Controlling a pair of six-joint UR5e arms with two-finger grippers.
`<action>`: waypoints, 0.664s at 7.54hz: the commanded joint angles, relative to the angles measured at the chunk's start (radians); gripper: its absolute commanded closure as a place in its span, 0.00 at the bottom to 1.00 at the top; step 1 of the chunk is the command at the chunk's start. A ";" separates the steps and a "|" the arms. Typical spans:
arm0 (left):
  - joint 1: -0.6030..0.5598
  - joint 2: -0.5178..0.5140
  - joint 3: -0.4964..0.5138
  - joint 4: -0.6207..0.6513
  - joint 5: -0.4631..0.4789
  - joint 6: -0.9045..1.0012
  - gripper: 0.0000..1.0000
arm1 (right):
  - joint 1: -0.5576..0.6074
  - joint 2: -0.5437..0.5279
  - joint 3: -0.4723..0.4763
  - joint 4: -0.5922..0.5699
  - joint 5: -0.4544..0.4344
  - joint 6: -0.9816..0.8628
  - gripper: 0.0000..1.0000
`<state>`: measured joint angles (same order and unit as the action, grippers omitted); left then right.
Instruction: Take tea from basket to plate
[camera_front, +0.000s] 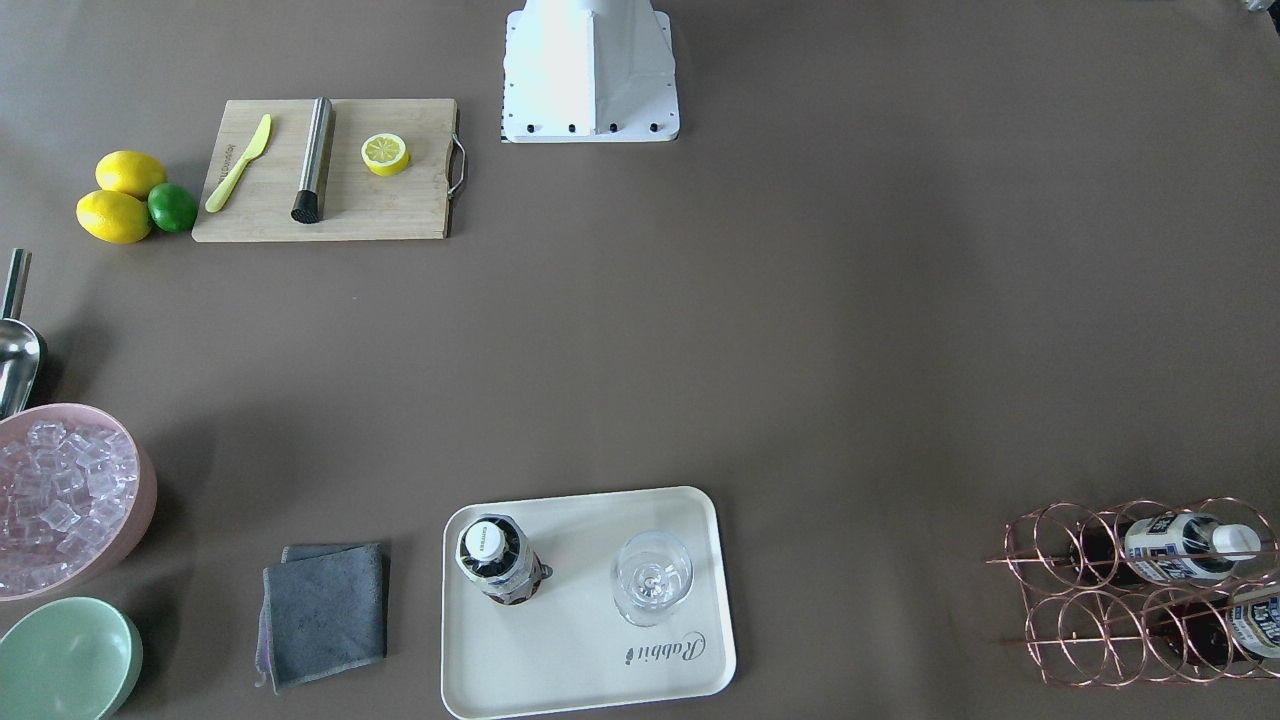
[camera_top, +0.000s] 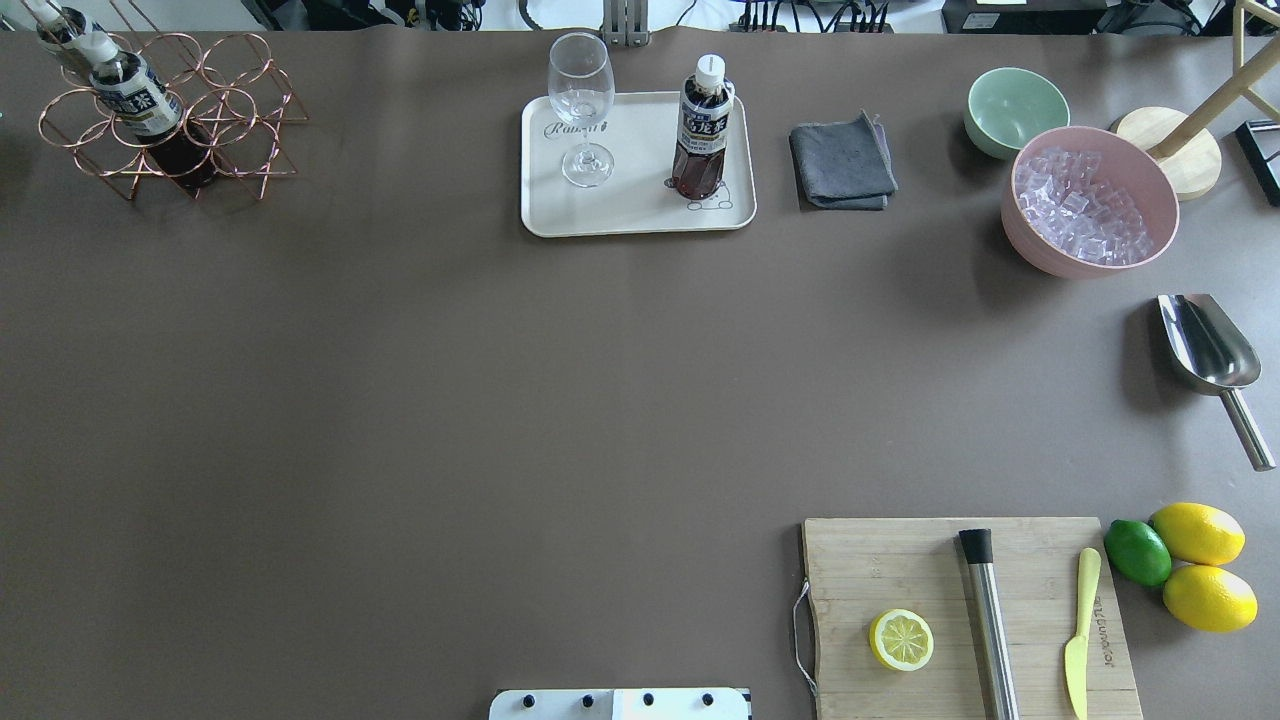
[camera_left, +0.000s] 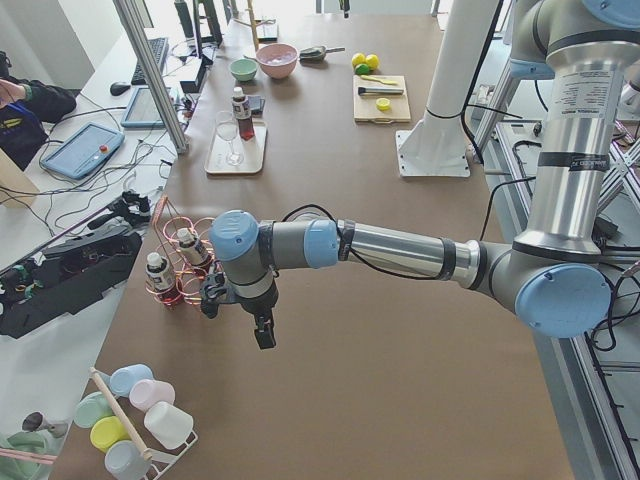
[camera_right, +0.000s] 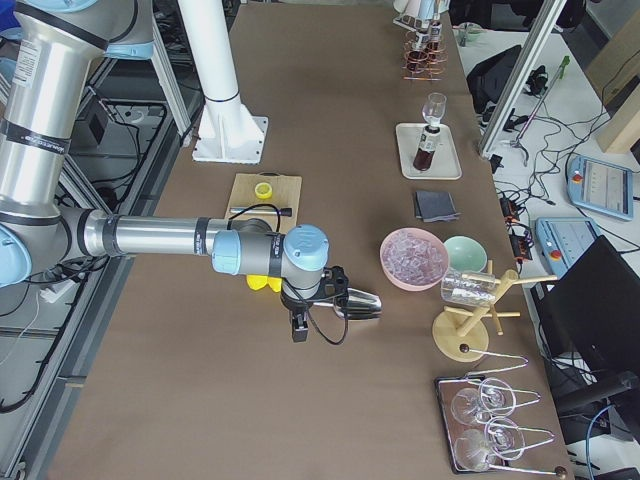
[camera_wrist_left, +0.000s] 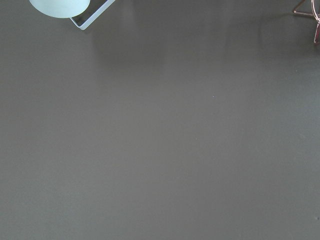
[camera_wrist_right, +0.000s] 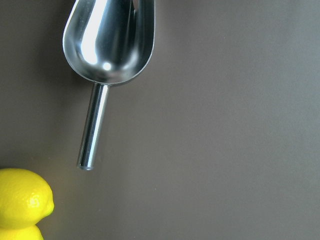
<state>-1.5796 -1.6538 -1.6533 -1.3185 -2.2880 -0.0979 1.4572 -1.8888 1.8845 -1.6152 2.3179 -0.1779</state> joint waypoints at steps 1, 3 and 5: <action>0.006 0.000 0.004 -0.004 0.001 0.001 0.02 | -0.005 0.005 -0.001 0.000 0.000 -0.003 0.01; 0.006 -0.001 0.000 -0.002 0.001 -0.003 0.02 | -0.005 0.004 -0.004 0.000 -0.002 -0.003 0.01; 0.006 -0.008 -0.005 -0.002 0.001 -0.002 0.02 | -0.005 0.004 -0.005 0.000 -0.002 -0.002 0.01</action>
<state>-1.5740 -1.6571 -1.6562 -1.3209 -2.2871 -0.0999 1.4527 -1.8846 1.8811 -1.6152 2.3164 -0.1809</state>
